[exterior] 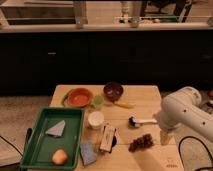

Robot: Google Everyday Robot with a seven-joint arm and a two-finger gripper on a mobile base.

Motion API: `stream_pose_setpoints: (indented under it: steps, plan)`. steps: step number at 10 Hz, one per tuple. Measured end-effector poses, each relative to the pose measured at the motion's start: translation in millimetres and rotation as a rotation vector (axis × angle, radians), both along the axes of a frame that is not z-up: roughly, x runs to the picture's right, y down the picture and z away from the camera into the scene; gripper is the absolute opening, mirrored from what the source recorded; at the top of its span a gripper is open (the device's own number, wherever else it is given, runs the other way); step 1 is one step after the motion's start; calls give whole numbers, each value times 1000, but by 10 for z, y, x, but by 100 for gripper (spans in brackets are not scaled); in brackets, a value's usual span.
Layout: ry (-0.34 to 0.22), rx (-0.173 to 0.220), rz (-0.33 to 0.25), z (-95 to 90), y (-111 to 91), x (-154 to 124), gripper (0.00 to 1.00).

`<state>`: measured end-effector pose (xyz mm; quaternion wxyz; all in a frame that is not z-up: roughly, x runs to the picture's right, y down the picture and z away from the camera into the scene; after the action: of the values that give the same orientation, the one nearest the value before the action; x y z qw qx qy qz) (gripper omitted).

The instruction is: Place grapes in purple bowl

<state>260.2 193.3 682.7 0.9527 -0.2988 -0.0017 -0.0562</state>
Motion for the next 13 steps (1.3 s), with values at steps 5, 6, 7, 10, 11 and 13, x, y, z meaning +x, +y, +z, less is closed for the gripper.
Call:
stream_pose_setpoints:
  steps: [5, 6, 7, 10, 11, 13]
  plan:
    - [-39, -11, -21, 116, 263, -82, 80]
    - [-47, -13, -31, 173, 330, -106, 80]
    - [-56, -17, -39, 195, 383, -143, 80]
    - [-69, -21, -45, 237, 475, -165, 80]
    - [-75, -23, -46, 268, 506, -182, 80]
    - [-89, -30, -49, 362, 616, -214, 80]
